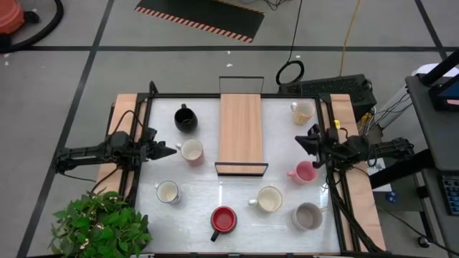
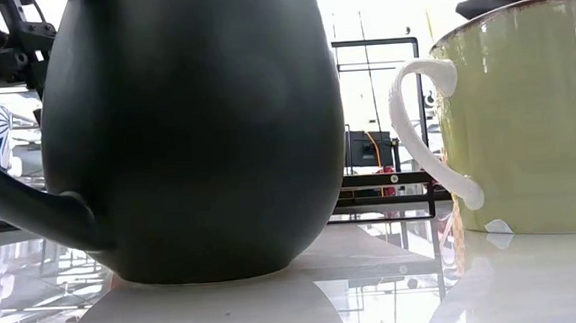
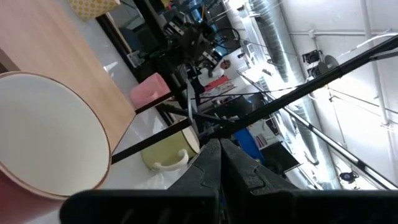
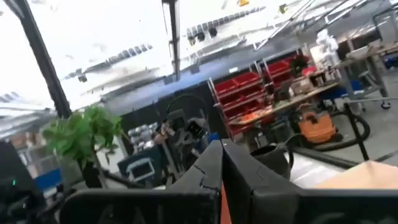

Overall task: Place coffee mugs
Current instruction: Put the yellow pattern mug on the shelf

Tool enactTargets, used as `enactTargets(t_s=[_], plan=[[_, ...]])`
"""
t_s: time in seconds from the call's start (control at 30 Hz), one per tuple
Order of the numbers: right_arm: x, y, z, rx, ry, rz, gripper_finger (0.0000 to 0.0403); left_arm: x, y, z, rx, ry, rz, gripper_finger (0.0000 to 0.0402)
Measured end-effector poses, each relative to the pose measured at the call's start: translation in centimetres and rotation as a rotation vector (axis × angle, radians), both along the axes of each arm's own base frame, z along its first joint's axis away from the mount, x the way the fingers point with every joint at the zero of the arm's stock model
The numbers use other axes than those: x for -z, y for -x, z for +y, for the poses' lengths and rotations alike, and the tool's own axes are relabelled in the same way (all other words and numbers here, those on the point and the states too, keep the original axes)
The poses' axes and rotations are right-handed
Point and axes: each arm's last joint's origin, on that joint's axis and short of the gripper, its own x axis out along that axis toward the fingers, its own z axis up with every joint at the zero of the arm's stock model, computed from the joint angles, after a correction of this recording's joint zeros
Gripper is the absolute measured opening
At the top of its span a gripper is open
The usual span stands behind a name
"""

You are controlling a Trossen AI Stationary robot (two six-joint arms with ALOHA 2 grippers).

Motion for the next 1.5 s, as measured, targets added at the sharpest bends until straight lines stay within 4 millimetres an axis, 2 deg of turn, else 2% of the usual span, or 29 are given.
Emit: enactTargets(t_s=[0.07,0.1,0.37,0.57,0.87,1.0,1.27,1.5], plan=[[0.2,-0.4,0.1,0.006,0.040,0.050,0.0000,0.0,0.0,0.0,0.000,0.000,0.000,0.0001],[-0.3,-0.4,0.1,0.011,0.053,0.052,0.0000,0.0,0.0,0.0,0.000,0.000,0.000,0.0001],[-6.4,-1.3,0.2,0.052,0.165,0.092,0.0000,0.0,0.0,0.0,0.000,0.003,0.000,0.0001],[-10.7,-3.1,0.4,0.107,0.232,0.138,0.0000,0.0,0.0,0.0,0.000,0.003,0.000,0.0001],[-17.2,-5.5,0.6,0.150,0.245,0.165,0.0000,0.0,0.0,0.0,0.000,0.003,0.000,0.0001],[-19.7,-6.2,0.8,0.139,0.253,0.236,0.0000,0.0,0.0,0.0,0.000,0.003,0.000,0.0001],[-26.0,-6.5,0.8,0.141,0.312,0.308,0.0000,0.0,0.0,0.0,0.000,0.002,0.000,0.0001],[-30.7,-6.5,0.5,0.157,0.359,0.395,0.0000,0.0,0.0,0.1,-0.044,0.012,0.000,0.0001]])
